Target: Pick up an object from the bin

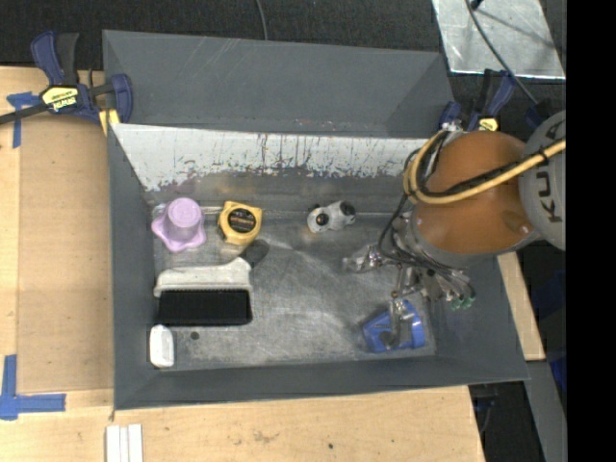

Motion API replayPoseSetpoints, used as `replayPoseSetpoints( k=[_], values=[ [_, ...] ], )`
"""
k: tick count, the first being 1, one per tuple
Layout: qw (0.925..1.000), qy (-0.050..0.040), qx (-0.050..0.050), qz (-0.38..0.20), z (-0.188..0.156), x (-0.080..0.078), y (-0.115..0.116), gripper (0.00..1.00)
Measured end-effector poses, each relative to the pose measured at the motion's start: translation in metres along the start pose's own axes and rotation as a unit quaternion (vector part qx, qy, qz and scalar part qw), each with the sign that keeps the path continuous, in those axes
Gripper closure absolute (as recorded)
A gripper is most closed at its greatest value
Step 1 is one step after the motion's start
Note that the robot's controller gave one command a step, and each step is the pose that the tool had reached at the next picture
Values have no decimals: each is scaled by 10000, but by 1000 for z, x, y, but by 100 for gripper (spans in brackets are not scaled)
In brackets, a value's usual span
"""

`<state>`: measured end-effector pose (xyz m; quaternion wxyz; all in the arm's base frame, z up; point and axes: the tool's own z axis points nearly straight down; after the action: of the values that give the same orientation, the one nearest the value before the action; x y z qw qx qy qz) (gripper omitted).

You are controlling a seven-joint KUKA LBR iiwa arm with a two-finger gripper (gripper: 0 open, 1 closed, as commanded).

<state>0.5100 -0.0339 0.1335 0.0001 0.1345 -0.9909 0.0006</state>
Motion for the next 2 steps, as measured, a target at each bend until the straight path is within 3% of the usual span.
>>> replayPoseSetpoints(
  k=[1,2],
  values=[
    [9979,-4,-6,643,5,8,-11,0],
    [9962,-95,22,-870,60,27,-27,100]
  ],
)
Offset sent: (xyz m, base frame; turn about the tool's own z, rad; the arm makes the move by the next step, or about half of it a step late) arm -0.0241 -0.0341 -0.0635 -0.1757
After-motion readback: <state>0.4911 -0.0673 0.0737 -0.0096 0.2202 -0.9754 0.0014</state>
